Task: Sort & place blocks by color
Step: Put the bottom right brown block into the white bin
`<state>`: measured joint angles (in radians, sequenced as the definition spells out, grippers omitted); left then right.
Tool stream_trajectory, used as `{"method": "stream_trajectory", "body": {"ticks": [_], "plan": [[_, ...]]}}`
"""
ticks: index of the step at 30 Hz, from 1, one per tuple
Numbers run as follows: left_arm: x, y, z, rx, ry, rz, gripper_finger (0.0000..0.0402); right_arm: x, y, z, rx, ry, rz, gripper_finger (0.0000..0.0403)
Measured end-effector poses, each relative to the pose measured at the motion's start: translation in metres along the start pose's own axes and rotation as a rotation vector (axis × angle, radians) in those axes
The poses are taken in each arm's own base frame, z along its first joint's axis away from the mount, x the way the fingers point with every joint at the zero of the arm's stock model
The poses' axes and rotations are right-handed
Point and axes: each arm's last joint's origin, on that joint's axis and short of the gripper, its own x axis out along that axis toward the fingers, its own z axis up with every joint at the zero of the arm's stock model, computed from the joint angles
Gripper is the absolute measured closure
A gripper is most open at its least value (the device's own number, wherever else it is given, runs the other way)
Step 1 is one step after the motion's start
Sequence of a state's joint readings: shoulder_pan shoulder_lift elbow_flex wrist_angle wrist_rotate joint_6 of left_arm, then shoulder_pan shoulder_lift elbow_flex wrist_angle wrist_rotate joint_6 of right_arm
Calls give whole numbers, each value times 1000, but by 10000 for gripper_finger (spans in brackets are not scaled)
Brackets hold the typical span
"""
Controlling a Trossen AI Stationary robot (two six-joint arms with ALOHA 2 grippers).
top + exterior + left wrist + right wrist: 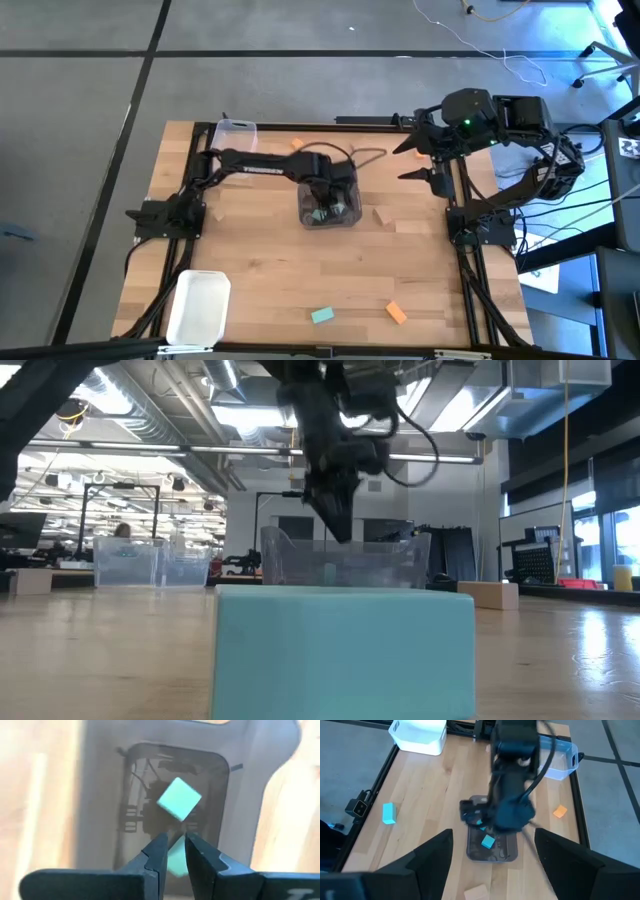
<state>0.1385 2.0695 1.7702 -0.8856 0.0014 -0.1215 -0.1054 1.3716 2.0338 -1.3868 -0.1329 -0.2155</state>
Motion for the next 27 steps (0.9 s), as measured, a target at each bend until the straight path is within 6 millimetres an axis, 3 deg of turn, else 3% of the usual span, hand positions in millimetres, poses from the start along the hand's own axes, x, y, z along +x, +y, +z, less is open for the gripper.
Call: {"method": "stream_trajectory", "body": {"ticks": [10, 15, 21, 27], "plan": [[-99, 32, -19, -173, -60, 116, 344, -5, 2, -9, 89, 59, 9, 122], [-132, 38, -38, -351, -15, 123, 342, 5, 0, -13, 160, 108, -21, 122], [-150, 39, -64, -584, 144, 186, 346, 20, -6, -22, 277, 190, -113, 122], [-150, 36, -79, -627, 278, 245, 346, 36, -15, -32, 318, 266, -183, 122]]}}
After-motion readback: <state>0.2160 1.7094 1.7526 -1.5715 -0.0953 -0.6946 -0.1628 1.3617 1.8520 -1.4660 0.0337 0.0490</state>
